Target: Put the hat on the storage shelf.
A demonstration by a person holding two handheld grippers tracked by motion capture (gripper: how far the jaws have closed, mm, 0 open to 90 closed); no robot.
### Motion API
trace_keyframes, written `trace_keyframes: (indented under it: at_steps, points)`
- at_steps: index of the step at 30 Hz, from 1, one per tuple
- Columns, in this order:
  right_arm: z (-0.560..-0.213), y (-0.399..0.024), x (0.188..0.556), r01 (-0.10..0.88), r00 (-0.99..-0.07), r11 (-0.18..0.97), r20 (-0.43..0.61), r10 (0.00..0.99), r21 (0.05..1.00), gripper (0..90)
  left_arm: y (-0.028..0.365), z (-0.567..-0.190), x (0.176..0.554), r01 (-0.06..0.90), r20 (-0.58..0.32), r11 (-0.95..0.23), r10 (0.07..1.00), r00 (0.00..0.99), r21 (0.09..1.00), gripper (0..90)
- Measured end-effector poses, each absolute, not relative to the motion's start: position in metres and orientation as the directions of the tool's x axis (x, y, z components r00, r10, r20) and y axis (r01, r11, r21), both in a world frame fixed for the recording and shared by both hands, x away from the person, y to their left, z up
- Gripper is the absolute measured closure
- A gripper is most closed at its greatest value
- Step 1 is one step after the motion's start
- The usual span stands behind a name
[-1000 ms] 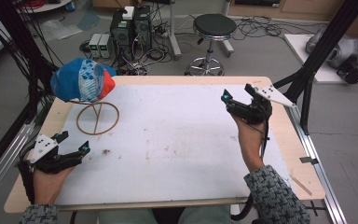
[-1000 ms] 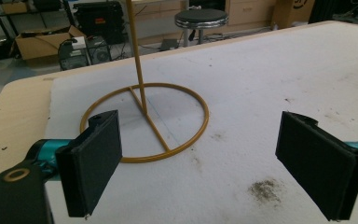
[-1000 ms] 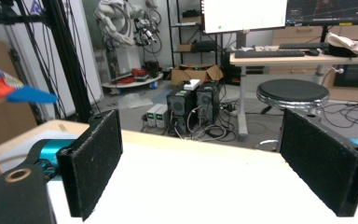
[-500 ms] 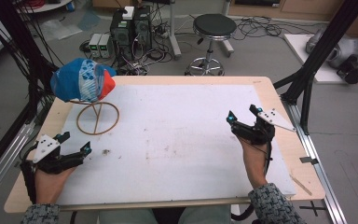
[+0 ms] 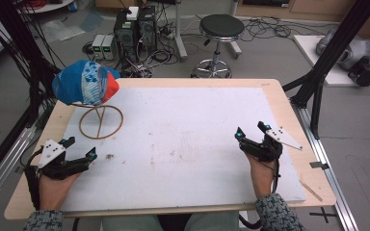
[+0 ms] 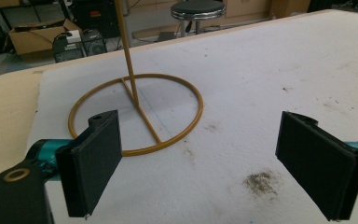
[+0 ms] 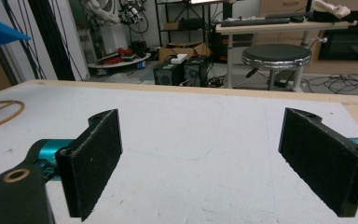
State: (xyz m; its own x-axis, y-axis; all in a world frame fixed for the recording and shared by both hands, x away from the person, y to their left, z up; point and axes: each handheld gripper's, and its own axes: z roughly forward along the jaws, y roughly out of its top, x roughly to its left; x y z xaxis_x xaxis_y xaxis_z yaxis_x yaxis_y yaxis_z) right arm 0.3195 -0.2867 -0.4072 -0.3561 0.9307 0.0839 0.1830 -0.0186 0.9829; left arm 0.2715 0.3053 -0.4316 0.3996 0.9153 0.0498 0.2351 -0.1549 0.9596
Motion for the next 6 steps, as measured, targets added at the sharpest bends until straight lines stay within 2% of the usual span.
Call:
trace_keyframes:
  at_steps: [6]
  points:
    - [-0.4101,-0.2889,0.3166,0.185,-0.359,-0.004,0.072,0.93,0.983,12.4,0.3094,-0.4338,0.2719,0.242,0.046,-0.151,0.919,0.392,0.959,14.6]
